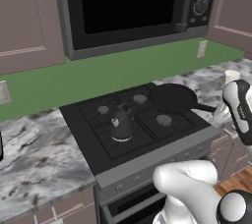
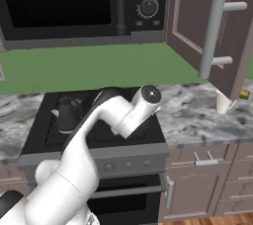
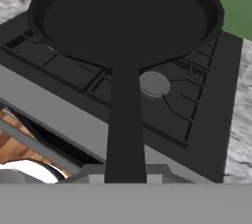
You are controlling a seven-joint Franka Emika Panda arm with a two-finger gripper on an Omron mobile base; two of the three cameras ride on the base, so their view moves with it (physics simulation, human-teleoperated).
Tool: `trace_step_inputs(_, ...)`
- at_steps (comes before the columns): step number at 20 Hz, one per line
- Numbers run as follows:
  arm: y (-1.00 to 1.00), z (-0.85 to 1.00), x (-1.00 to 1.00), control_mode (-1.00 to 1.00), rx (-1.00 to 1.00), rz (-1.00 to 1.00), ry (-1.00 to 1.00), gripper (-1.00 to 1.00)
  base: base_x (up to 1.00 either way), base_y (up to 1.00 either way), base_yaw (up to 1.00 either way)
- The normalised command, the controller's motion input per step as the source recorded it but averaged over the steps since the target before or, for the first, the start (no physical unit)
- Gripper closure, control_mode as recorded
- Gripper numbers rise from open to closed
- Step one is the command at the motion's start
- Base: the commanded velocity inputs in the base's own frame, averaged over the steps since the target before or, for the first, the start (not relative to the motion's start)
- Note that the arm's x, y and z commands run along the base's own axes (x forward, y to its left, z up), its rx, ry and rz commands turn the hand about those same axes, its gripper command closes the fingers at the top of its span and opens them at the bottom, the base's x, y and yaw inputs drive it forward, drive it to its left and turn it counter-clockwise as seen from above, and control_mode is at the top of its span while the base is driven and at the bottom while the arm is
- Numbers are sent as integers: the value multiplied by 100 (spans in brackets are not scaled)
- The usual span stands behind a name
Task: Pick the pan from the cabinet and place it on the stove. Then turn on the stove burner for the pan.
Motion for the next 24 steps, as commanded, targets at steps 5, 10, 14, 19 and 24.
trace_step_inputs(5, -11, -32, 25, -100, 0, 6, 6, 100, 0, 0, 0)
trace_step_inputs(10, -10, -39, 24, -100, 0, 6, 6, 100, 0, 0, 0)
trace_step_inputs(14, -12, -39, 24, -100, 0, 6, 5, 100, 0, 0, 0)
trace_step_inputs(19, -10, -32, 25, -100, 0, 4, 6, 100, 0, 0, 0)
trace_step_inputs(24, -8, -29, 24, -100, 0, 3, 6, 100, 0, 0, 0)
